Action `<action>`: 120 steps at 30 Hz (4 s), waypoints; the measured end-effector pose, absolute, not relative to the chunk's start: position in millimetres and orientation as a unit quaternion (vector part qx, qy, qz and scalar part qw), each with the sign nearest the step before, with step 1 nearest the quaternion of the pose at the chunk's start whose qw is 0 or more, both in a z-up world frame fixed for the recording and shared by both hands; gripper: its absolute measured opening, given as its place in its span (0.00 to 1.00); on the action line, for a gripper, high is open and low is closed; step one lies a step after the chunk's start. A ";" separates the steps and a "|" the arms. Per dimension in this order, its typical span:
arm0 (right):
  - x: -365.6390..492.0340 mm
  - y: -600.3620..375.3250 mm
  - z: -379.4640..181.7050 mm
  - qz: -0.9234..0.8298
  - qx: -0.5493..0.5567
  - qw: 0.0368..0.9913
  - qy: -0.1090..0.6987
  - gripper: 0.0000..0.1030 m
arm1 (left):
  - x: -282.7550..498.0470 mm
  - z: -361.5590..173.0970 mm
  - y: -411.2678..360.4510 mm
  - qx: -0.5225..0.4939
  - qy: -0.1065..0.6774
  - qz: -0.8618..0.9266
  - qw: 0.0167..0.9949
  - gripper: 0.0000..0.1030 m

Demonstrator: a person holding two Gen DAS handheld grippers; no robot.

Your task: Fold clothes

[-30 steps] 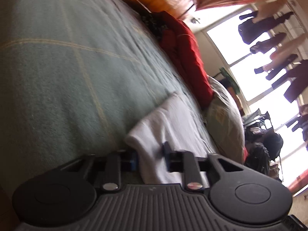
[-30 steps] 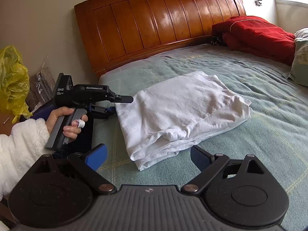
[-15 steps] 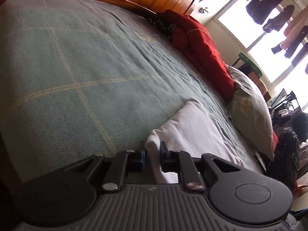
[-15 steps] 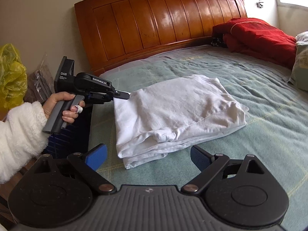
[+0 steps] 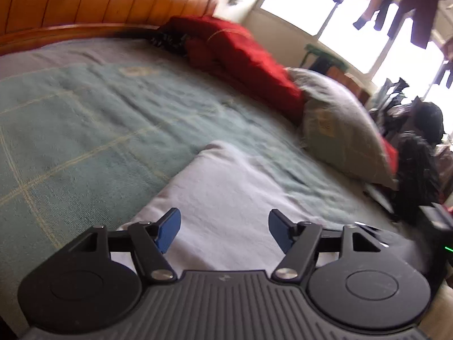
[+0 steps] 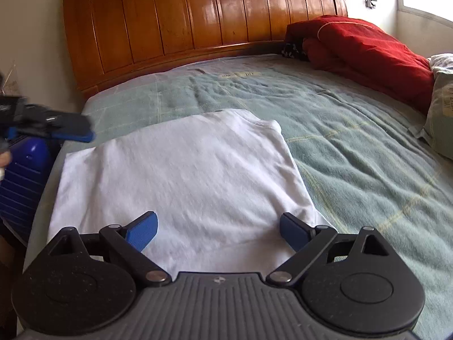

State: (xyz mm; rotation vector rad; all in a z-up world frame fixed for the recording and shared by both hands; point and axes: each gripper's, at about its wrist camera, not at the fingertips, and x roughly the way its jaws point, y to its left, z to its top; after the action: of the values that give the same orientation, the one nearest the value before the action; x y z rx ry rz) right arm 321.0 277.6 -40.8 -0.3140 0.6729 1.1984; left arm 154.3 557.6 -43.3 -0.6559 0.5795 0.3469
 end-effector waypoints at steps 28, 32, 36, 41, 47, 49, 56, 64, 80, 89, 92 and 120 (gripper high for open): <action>264.8 75.7 -10.7 0.476 -0.080 0.802 0.353 1.00 | 184.4 -3.1 406.6 -0.150 0.352 0.072 0.921 0.90; 252.5 57.6 -8.4 0.472 -0.071 0.803 0.357 1.00 | 165.0 -20.7 367.1 -0.161 0.364 0.036 0.917 0.90; 240.2 39.4 -6.1 0.468 -0.062 0.805 0.360 1.00 | 160.6 -32.9 340.9 -0.156 0.387 0.030 0.908 0.93; 226.3 18.4 -3.5 0.463 -0.051 0.807 0.363 1.00 | 146.4 -13.5 329.5 -0.142 0.346 0.064 0.925 0.95; 218.8 3.4 -1.3 0.455 -0.045 0.811 0.365 1.00 | 158.8 -33.9 332.2 -0.169 0.390 0.112 0.898 0.98; 216.4 -0.7 0.0 0.454 -0.043 0.812 0.364 1.00 | 159.6 -41.5 327.2 -0.162 0.400 0.125 0.893 0.97; 212.6 -6.9 -0.6 0.451 -0.043 0.812 0.367 1.00 | 176.3 -27.6 318.1 -0.130 0.381 0.138 0.905 0.98; 211.0 -7.9 -2.2 0.444 -0.047 0.813 0.374 1.00 | 199.8 -40.8 314.0 -0.115 0.394 0.145 0.901 0.98; 193.7 17.7 -0.3 0.468 -0.041 0.789 0.397 1.00 | 120.3 -6.8 277.7 -0.071 0.346 0.193 0.915 0.99; 158.8 51.6 12.0 0.493 -0.074 0.774 0.389 1.00 | 55.5 16.7 264.4 -0.072 0.312 0.245 0.915 0.99; 149.3 65.7 14.7 0.492 -0.085 0.774 0.389 1.00 | 36.4 24.0 260.7 -0.073 0.305 0.257 0.914 0.99; 99.7 118.5 24.8 0.461 -0.124 0.803 0.358 1.00 | -40.9 37.8 256.8 -0.104 0.295 0.314 0.897 0.99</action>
State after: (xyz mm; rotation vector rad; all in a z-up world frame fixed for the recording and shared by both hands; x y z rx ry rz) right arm 99.7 118.5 24.8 -0.2663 0.7669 0.9868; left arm -40.9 256.8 37.8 -0.2156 0.6107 0.6505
